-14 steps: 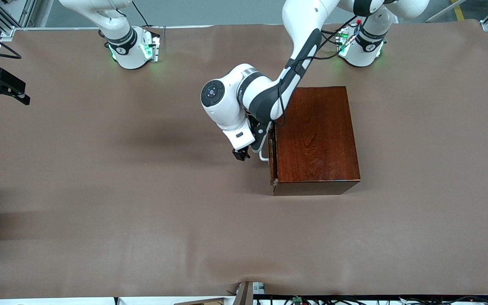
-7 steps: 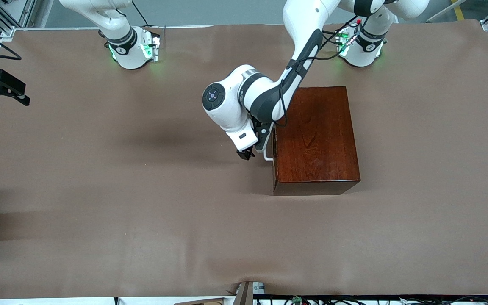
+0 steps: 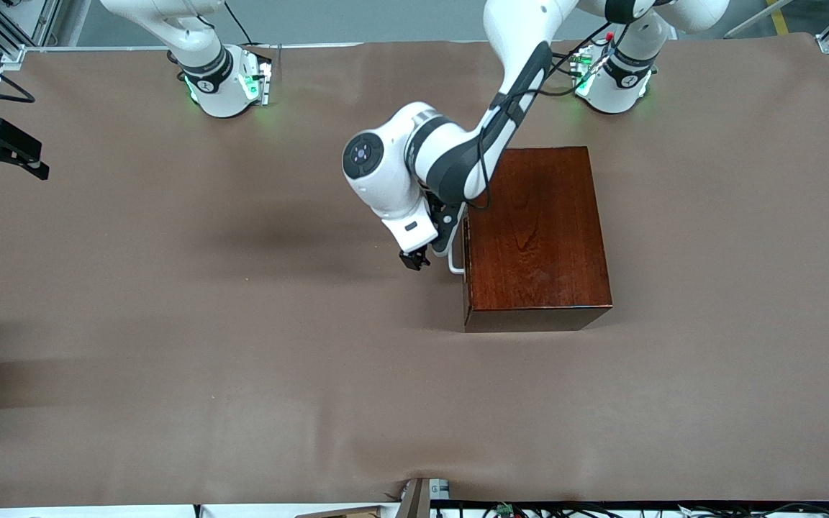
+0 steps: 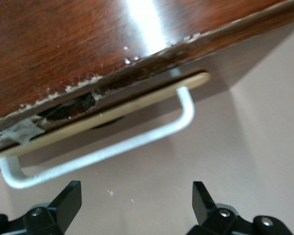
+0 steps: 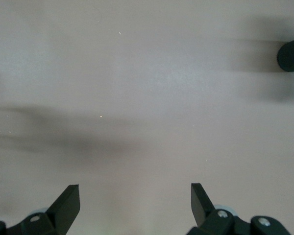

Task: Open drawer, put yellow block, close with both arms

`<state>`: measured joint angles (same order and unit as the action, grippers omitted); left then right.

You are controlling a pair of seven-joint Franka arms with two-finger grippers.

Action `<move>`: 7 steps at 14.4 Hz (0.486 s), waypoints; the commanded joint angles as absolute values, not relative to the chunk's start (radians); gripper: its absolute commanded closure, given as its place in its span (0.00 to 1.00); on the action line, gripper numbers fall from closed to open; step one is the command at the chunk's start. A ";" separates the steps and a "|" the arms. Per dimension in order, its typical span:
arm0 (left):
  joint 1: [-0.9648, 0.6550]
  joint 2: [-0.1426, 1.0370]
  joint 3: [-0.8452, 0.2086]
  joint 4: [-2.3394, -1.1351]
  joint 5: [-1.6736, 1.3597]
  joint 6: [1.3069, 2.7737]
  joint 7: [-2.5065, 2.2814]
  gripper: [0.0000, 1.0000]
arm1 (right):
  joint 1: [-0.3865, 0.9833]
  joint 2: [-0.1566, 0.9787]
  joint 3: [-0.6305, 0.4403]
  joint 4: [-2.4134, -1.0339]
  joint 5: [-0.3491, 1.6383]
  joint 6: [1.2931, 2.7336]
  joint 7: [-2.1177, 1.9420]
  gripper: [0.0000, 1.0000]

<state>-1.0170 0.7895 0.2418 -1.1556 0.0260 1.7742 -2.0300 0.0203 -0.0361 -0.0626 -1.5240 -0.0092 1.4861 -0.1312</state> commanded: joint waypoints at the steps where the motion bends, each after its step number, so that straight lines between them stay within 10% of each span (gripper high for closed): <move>1: -1.022 0.674 0.245 -1.186 0.052 1.798 -1.915 0.00 | -0.002 -0.023 -0.048 -1.499 -0.025 1.466 -0.115 0.00; 7: -0.930 0.415 0.245 -1.282 0.052 1.766 -1.545 0.00 | -0.015 -0.023 -0.048 -1.499 -0.022 1.465 -0.123 0.00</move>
<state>-0.9646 0.5195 0.2562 -1.1823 0.0299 1.7677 -1.6509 0.0149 -0.0351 -0.0633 -1.5238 -0.0092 1.4812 -0.1273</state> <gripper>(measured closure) 0.000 0.000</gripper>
